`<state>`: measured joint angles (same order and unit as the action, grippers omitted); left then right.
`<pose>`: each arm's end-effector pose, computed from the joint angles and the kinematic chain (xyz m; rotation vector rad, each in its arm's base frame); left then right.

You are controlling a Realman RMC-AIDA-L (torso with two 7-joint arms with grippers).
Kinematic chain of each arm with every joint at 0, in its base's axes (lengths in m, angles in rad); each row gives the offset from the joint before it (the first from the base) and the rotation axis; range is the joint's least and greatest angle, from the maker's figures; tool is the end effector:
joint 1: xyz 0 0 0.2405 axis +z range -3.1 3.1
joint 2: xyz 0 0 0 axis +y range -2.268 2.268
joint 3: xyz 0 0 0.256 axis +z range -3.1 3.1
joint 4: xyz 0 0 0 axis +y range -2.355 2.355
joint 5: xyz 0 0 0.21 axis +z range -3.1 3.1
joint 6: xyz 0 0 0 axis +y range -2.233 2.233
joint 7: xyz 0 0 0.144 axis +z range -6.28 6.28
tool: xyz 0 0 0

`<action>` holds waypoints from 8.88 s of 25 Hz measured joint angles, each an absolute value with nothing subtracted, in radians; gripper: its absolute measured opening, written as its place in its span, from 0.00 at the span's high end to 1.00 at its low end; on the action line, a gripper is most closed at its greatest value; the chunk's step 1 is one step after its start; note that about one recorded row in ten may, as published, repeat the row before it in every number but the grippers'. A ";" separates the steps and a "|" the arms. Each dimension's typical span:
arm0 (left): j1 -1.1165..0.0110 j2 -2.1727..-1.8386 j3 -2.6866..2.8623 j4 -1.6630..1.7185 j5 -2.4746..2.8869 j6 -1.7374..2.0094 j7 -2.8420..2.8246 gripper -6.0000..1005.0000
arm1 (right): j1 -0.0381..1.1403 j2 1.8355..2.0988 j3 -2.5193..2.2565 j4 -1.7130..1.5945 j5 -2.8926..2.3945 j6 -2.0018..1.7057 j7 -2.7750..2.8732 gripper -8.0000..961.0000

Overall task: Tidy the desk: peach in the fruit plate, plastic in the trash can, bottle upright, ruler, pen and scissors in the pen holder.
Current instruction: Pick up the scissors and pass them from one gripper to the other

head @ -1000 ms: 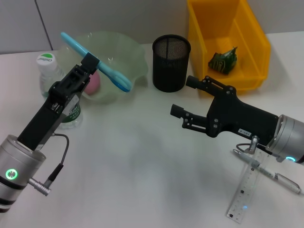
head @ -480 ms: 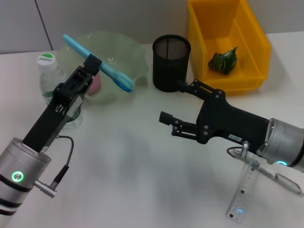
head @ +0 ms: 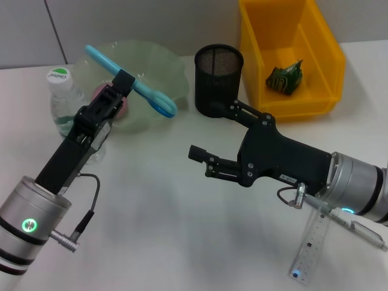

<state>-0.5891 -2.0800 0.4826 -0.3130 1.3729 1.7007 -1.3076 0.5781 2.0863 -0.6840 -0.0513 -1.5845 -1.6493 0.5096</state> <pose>-0.2258 0.2821 -0.0589 -1.7901 -1.4751 -1.9044 0.2328 0.2909 -0.0570 -2.4027 0.1083 1.1963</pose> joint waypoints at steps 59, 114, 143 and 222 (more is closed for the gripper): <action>-0.564 -2.080 0.408 -0.324 1.451 1.668 -1.296 0.77 | 0.649 2.092 -0.586 0.159 -1.546 -1.624 0.208 0.19; -0.581 -2.080 0.313 -0.365 1.475 1.651 -1.323 0.77 | 0.719 2.092 -0.472 0.242 -1.585 -1.575 0.083 0.21; -0.581 -2.080 0.308 -0.376 1.479 1.651 -1.322 0.77 | 0.739 2.092 -0.433 0.261 -1.613 -1.546 0.083 0.70; -0.553 -2.080 0.265 -0.358 1.543 1.658 -1.322 0.49 | 0.754 2.092 -0.417 0.275 -1.619 -1.517 0.083 0.88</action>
